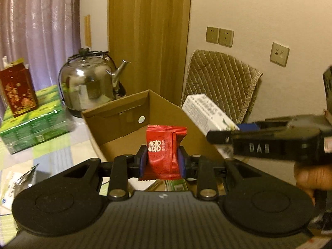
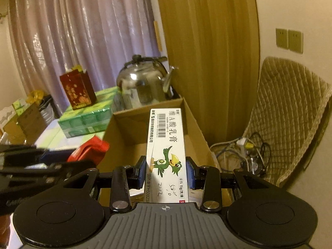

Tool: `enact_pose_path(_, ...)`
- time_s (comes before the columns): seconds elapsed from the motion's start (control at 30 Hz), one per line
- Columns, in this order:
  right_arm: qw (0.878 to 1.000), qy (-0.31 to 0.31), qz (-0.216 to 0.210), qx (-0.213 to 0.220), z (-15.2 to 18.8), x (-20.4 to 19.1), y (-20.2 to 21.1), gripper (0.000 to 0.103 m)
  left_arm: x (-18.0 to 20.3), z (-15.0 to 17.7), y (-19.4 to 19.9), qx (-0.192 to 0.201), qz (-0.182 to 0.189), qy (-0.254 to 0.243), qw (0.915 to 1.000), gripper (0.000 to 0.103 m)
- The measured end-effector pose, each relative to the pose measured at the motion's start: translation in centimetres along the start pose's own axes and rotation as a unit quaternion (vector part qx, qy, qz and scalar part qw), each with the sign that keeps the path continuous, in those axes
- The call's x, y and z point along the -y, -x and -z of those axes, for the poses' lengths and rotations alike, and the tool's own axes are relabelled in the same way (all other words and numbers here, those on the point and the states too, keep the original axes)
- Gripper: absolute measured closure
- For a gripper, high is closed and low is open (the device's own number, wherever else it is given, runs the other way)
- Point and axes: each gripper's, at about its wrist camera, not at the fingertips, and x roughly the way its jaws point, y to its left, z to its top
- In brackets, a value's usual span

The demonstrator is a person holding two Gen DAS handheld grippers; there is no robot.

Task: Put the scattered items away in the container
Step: 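Carry the candy packet and ointment box over the cardboard box with both tools, then open the left tool to drop the candy while the right tool lowers the ointment box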

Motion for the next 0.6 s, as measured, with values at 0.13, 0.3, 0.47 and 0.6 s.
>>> enact_pose_path(0.13, 1.0, -0.004, -0.001, -0.014, 0.5, 0.8, -1.5, 0.067, -0.1, 0.3, -2.4, -0.014, 0.003, -0.004, 0.9999, 0.078)
enact_pose_path(0.3, 1.0, -0.007, -0.002, -0.025, 0.9, 1.2, -2.9, 0.067, -0.5, 1.3, -4.3, -0.033, 0.003, -0.002, 0.9995, 0.078)
enact_pose_path(0.47, 0.999, -0.008, 0.0, -0.031, 1.1, 1.5, -3.5, 0.067, -0.6, 1.8, -4.9, -0.041, 0.003, -0.001, 0.9992, 0.078)
enact_pose_path(0.6, 0.999, -0.007, -0.001, -0.034, 1.3, 1.6, -3.9, 0.067, -0.6, 1.8, -5.1, -0.047, 0.005, 0.001, 0.9989, 0.077)
